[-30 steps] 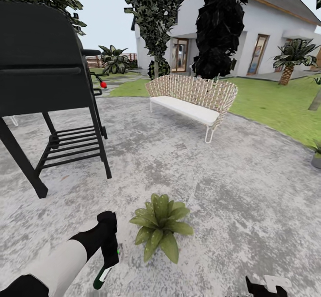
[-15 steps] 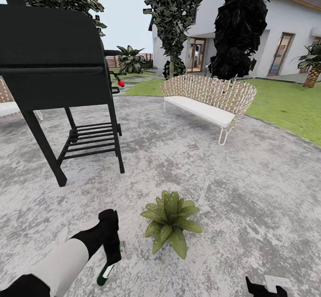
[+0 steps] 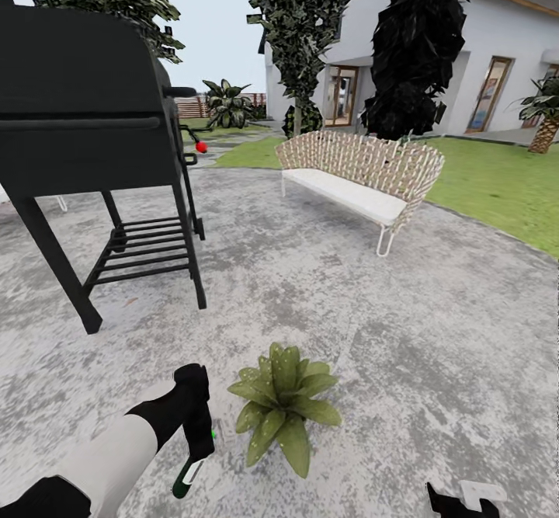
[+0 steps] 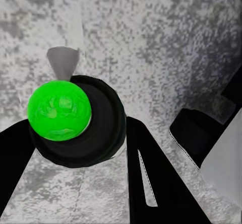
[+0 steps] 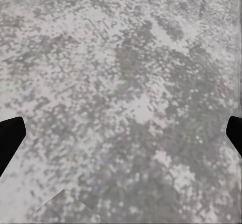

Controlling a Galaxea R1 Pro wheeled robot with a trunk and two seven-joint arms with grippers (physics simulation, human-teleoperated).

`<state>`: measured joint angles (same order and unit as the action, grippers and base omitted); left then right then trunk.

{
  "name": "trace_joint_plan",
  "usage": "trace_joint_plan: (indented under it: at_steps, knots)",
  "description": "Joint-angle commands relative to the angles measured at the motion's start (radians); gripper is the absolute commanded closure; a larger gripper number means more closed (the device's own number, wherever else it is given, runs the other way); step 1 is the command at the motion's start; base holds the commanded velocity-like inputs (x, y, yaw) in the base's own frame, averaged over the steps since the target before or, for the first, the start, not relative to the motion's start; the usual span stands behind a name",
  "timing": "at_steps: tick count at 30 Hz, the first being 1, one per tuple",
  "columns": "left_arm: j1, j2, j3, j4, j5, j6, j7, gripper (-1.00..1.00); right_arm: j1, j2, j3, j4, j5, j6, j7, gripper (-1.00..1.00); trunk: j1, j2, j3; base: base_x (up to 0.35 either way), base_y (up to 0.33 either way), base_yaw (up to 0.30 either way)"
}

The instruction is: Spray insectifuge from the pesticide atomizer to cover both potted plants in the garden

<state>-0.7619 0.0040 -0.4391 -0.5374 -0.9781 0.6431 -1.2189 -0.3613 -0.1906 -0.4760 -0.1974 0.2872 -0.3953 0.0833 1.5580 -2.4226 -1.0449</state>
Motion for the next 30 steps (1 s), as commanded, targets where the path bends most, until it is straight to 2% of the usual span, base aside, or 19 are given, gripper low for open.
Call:
trace_joint_plan:
  at_steps: [1,5,14,26,30]
  knots:
    - [0.000,0.001,-0.004,-0.001,-0.004,0.009,-0.007,1.00,-0.001,0.000,-0.009,0.001,0.004,-0.003,0.007,-1.00,0.000,0.000,-0.001,-0.075,-0.242,0.000]
    - [0.000,0.001,-0.003,-0.001,-0.004,0.009,-0.007,1.00,-0.001,0.000,-0.009,0.001,0.004,-0.003,0.006,-1.00,0.000,0.000,-0.001,-0.164,-0.234,0.094]
    - [0.000,0.000,-0.003,0.000,-0.002,0.009,-0.008,1.00,-0.001,0.000,-0.009,0.001,0.004,-0.003,0.006,-1.00,0.000,0.000,-0.001,-0.200,-0.207,0.264]
    - [0.000,0.000,-0.002,0.003,-0.002,0.009,-0.008,1.00,-0.001,0.000,-0.009,0.001,0.004,-0.003,0.006,-1.00,0.000,0.000,-0.001,0.111,-0.261,0.277]
    - [0.000,-0.001,-0.003,0.001,-0.002,0.009,-0.008,1.00,-0.001,0.000,-0.009,0.001,0.004,-0.003,0.006,-1.00,0.000,0.000,-0.001,0.051,-0.268,0.121]
